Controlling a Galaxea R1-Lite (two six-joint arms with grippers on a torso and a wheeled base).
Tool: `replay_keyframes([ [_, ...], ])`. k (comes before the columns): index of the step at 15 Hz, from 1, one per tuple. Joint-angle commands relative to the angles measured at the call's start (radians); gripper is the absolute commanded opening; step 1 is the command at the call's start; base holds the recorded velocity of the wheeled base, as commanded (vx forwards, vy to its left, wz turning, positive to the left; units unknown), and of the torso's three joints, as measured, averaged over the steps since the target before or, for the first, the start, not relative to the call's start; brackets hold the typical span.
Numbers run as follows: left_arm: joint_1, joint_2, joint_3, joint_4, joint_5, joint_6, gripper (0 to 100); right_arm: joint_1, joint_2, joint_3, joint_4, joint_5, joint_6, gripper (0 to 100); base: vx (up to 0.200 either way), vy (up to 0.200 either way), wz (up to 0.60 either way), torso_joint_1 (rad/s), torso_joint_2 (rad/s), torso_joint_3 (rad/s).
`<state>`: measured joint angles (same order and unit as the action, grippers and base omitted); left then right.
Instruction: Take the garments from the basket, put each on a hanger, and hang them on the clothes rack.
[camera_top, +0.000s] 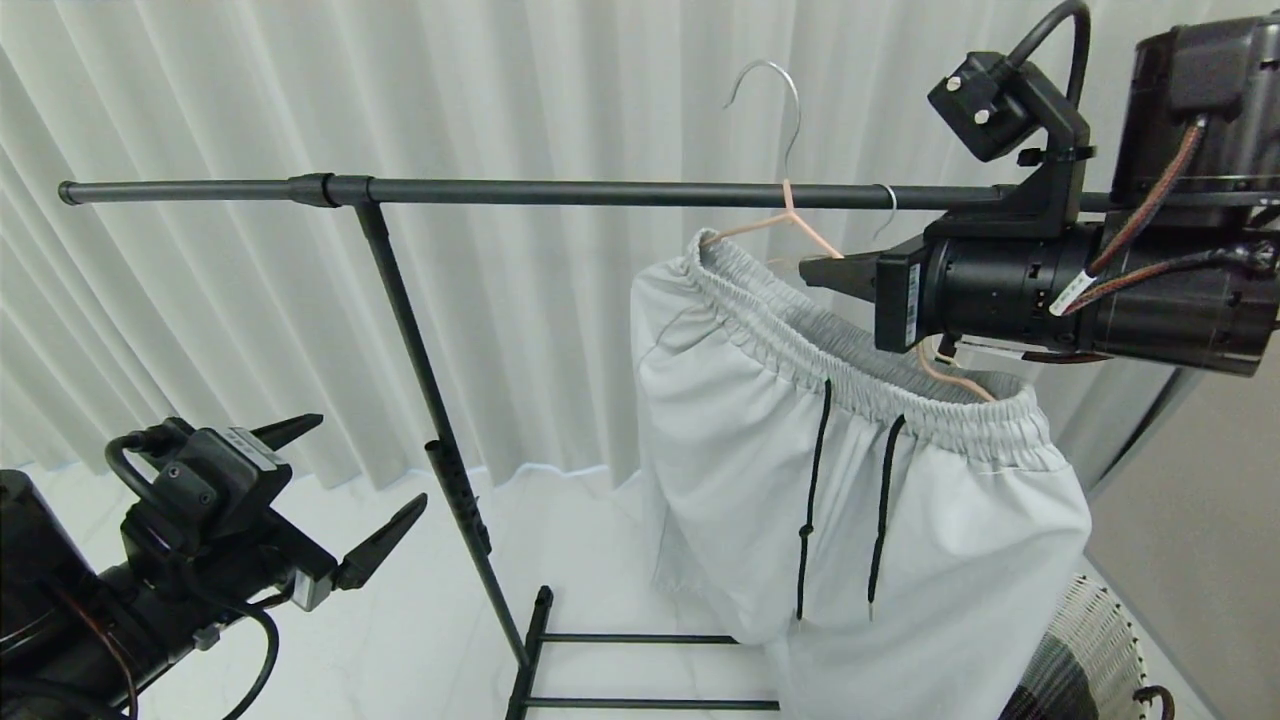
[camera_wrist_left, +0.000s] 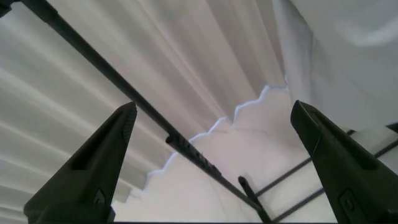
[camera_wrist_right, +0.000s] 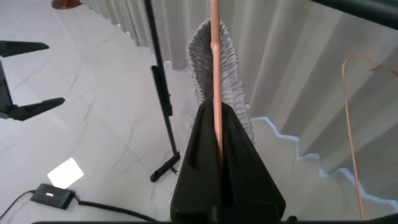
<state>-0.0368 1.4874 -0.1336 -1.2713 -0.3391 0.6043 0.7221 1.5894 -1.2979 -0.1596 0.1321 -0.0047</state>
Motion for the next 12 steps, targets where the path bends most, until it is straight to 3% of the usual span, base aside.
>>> replay_keyframes([
  [1,-0.002,0.002,0.0,0.0,0.0,0.0,100,0.002,0.009,-0.001,-0.001,0.0,0.0,0,0.2,0.0,0.0,0.007,0.01,-0.002],
  [5,-0.005,0.01,-0.004,0.0,-0.003,0.008,100,0.003,0.026,0.002,-0.001,0.0,0.005,0,0.2,0.0,0.0,0.005,0.0,0.002],
  [8,-0.023,0.017,-0.023,0.0,-0.001,0.023,100,0.008,0.067,0.005,-0.017,-0.002,0.028,0,0.0,0.0,0.0,0.0,0.0,0.0],
  [12,-0.051,0.034,-0.037,0.0,-0.001,0.023,100,0.02,0.179,-0.032,-0.124,-0.082,0.115,0,0.0,0.0,0.0,0.0,0.0,0.0],
])
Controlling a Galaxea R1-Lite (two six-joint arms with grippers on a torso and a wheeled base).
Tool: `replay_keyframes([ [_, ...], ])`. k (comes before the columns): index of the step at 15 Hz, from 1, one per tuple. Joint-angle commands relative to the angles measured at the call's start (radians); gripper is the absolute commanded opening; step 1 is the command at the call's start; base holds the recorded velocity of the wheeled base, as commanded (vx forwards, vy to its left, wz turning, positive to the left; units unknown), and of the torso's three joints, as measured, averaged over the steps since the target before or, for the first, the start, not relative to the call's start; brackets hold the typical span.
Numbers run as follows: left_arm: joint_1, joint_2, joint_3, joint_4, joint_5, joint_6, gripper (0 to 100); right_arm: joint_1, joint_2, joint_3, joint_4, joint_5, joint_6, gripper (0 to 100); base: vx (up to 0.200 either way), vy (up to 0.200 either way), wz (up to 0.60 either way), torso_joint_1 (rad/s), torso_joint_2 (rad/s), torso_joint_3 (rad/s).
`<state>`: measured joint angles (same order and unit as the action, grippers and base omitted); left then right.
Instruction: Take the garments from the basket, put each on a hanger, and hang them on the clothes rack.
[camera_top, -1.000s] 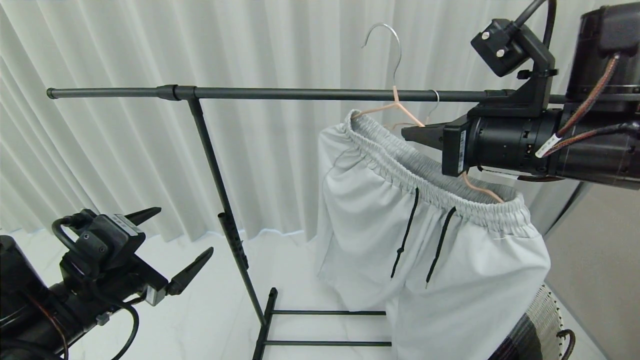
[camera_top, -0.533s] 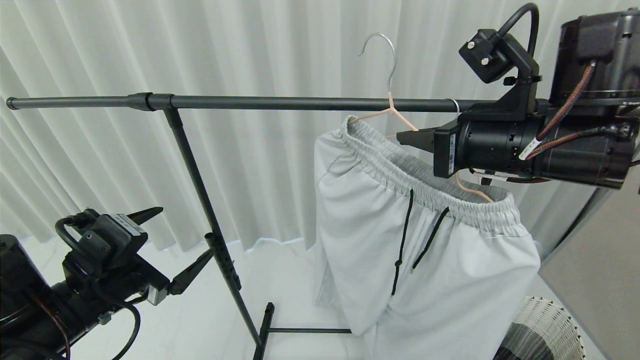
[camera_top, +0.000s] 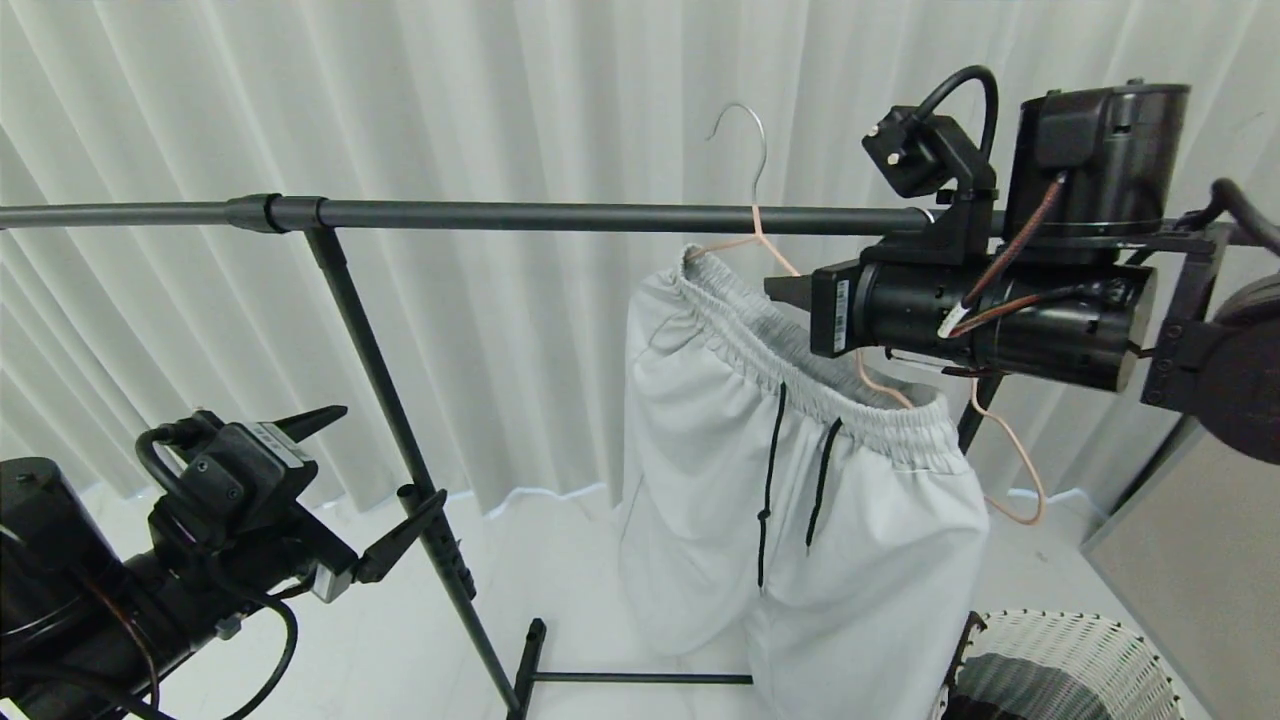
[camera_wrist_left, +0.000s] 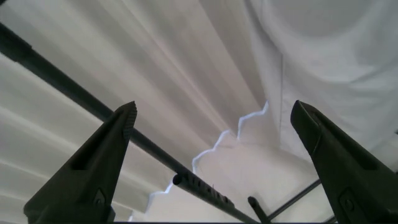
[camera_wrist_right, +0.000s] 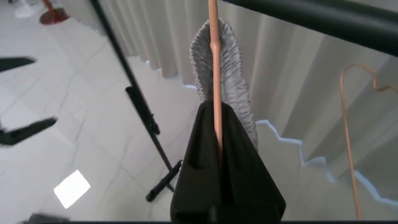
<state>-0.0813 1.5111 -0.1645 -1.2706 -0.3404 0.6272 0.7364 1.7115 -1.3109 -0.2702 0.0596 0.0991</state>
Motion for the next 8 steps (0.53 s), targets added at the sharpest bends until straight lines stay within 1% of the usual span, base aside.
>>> replay_keyframes([
  [1,-0.009,0.012,-0.009,-0.001,0.0,0.0,100,0.005,0.08,-0.042,-0.017,-0.01,0.024,0,0.0,0.0,0.0,0.0,0.0,0.0],
  [3,-0.023,0.012,-0.007,-0.001,0.0,0.0,100,-0.003,0.131,-0.096,-0.015,-0.01,0.036,0,0.0,0.0,0.0,0.0,0.0,0.0],
  [5,-0.04,0.018,-0.007,-0.001,0.001,0.0,100,-0.022,0.178,-0.133,-0.014,-0.026,0.037,0,0.0,0.0,0.0,0.0,0.0,0.0],
  [8,-0.055,0.018,-0.006,-0.001,0.003,0.0,100,-0.028,0.209,-0.142,-0.012,-0.05,0.071,0,0.0,0.0,0.0,0.0,0.0,0.0],
])
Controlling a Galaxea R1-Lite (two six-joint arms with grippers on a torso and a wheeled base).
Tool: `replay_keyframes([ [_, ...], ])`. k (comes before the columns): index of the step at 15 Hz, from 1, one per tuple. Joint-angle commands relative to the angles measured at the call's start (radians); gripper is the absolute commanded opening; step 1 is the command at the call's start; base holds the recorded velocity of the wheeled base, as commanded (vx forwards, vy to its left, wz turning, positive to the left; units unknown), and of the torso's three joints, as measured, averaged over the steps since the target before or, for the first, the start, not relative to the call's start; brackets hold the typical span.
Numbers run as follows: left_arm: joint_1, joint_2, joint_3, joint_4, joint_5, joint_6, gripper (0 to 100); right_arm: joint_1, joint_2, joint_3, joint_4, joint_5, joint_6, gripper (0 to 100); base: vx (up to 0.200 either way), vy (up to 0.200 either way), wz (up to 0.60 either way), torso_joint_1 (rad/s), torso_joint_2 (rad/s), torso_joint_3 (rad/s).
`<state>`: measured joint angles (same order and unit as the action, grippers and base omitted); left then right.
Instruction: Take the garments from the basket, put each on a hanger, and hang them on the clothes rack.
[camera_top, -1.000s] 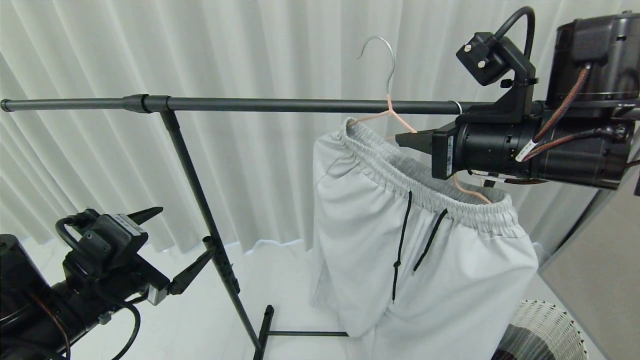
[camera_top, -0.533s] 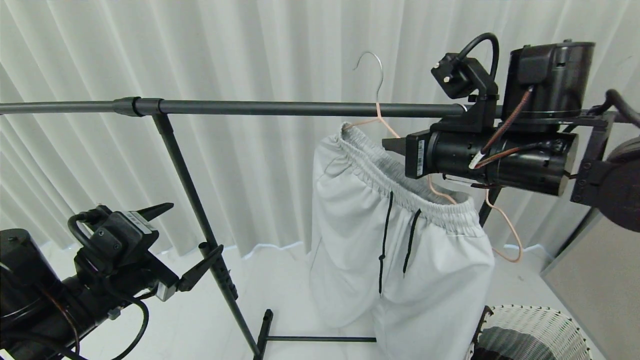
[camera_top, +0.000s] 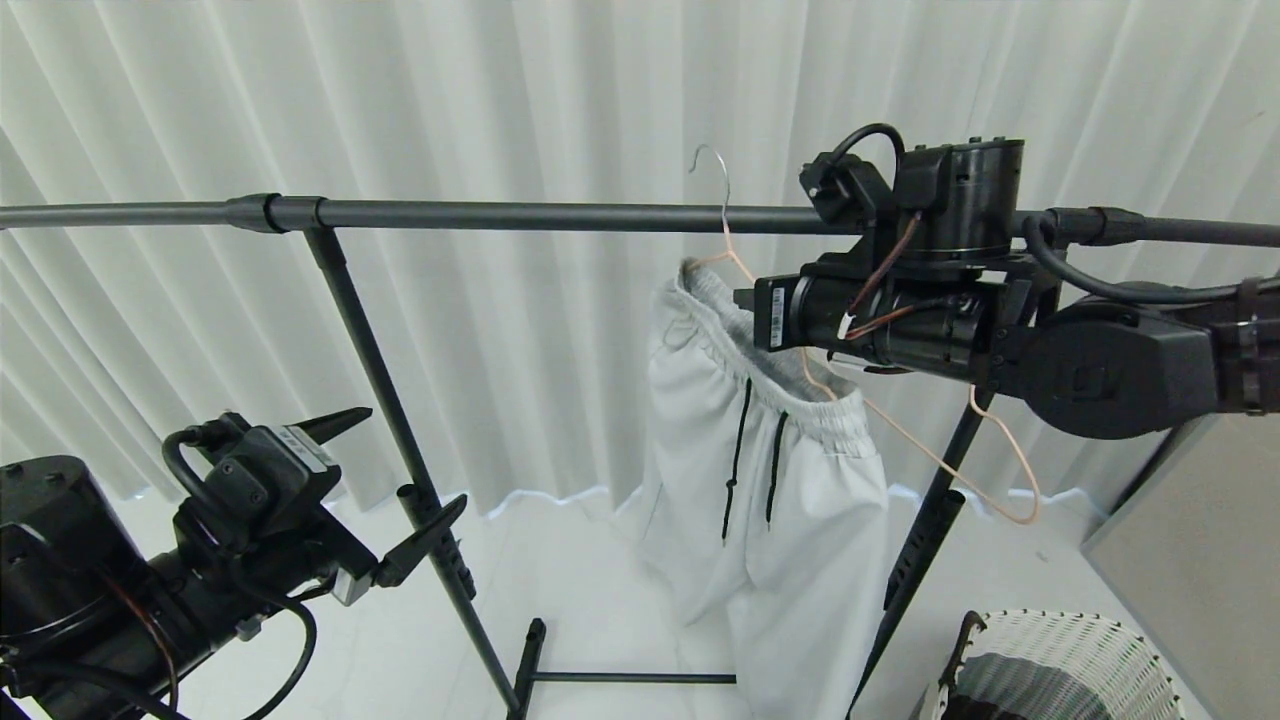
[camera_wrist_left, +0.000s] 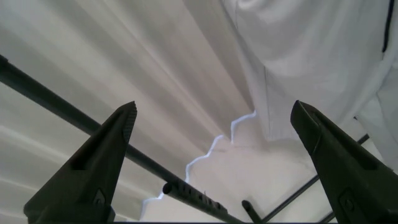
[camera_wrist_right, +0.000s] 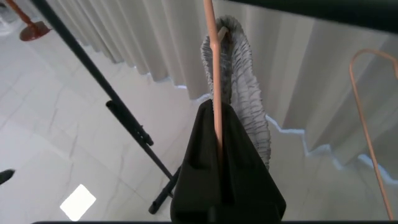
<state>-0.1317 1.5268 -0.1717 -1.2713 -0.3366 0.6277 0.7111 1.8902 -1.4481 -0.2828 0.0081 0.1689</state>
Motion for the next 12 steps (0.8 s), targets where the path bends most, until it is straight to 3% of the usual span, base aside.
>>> replay_keyframes([
  [1,-0.008,0.003,0.003,0.0,0.005,0.0,100,-0.002,0.035,-0.005,0.001,-0.008,0.006,0,0.0,0.0,0.0,0.0,0.0,0.0],
  [11,-0.039,0.003,0.0,0.0,0.019,-0.002,100,0.008,0.073,-0.006,-0.003,-0.066,0.015,0,0.0,0.0,0.0,0.0,0.0,0.0],
  [12,-0.042,0.003,0.0,0.0,0.019,-0.002,100,0.013,0.07,-0.005,0.001,-0.077,0.018,100,0.0,0.0,0.0,0.0,0.0,0.0],
])
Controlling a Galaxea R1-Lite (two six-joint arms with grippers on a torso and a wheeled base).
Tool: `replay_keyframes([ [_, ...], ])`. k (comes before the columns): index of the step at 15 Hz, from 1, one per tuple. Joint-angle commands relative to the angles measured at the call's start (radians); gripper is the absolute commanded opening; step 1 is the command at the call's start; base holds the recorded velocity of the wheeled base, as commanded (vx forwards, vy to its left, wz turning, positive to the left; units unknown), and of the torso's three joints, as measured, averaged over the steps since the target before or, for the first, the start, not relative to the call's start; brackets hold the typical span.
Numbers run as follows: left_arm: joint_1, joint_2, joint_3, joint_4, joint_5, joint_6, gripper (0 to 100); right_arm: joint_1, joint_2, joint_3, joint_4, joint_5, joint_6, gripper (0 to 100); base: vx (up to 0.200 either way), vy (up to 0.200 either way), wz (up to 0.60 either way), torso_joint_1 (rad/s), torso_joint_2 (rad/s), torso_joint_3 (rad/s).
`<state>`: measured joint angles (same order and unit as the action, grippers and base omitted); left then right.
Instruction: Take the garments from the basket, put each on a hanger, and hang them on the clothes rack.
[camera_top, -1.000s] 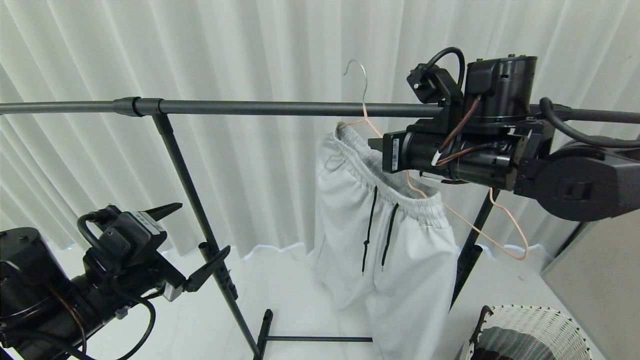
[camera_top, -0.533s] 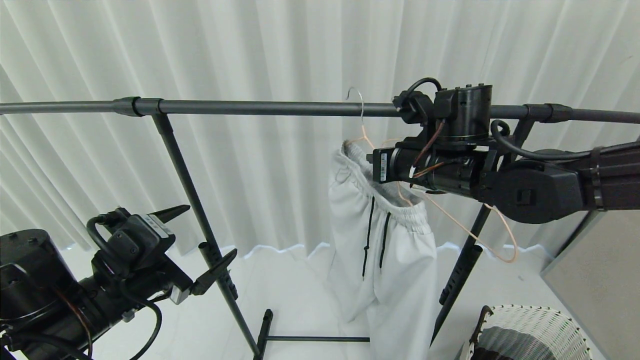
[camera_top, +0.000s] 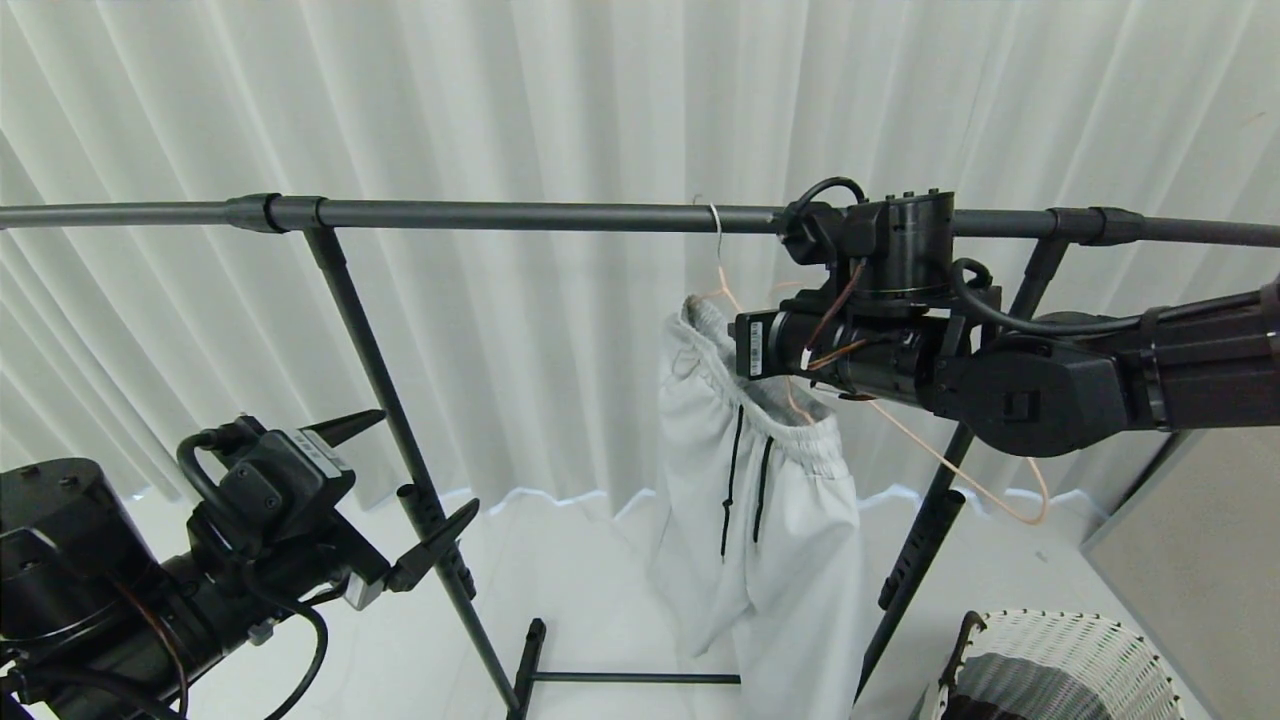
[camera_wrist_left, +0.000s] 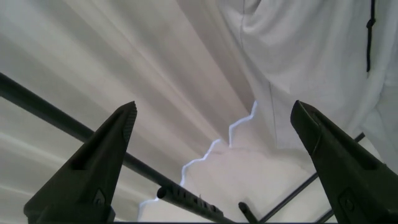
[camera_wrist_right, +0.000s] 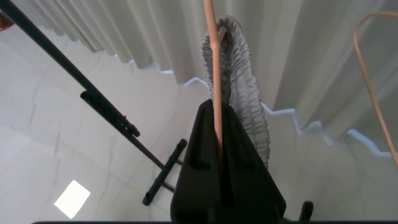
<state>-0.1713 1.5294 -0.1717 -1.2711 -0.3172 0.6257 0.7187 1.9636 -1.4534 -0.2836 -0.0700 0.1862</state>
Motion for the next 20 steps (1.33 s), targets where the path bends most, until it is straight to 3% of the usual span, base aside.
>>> replay_keyframes([
  [1,-0.002,0.002,0.0,-0.001,0.0,0.0,100,0.008,-0.005,0.001,0.003,-0.016,0.001,100,0.0,0.0,0.0,0.0,0.0,0.0],
  [6,0.006,0.008,-0.012,-0.001,0.01,-0.001,100,0.028,-0.094,0.053,-0.006,-0.063,-0.013,100,0.0,0.0,0.0,0.0,0.0,0.0],
  [8,0.006,0.009,-0.012,-0.001,0.053,-0.006,100,0.03,-0.181,0.131,-0.005,-0.07,-0.065,100,0.0,0.0,0.0,0.0,0.0,0.0],
  [9,0.006,0.018,-0.011,-0.001,0.087,-0.009,100,0.015,-0.255,0.231,-0.005,-0.086,-0.142,100,0.0,0.0,0.0,0.0,0.0,0.0],
  [11,0.006,0.029,-0.011,-0.001,0.122,-0.009,100,-0.025,-0.37,0.392,-0.006,-0.126,-0.246,100,0.0,0.0,0.0,0.0,0.0,0.0],
  [14,0.009,0.028,-0.003,-0.001,0.161,-0.012,100,-0.102,-0.517,0.564,-0.005,-0.188,-0.321,100,-0.133,-0.067,0.0,0.003,0.0,0.002],
  [20,0.042,0.017,0.0,-0.001,0.165,-0.014,100,-0.335,-0.709,0.803,-0.005,-0.22,-0.429,100,-0.2,-0.033,0.0,0.003,0.0,0.005],
])
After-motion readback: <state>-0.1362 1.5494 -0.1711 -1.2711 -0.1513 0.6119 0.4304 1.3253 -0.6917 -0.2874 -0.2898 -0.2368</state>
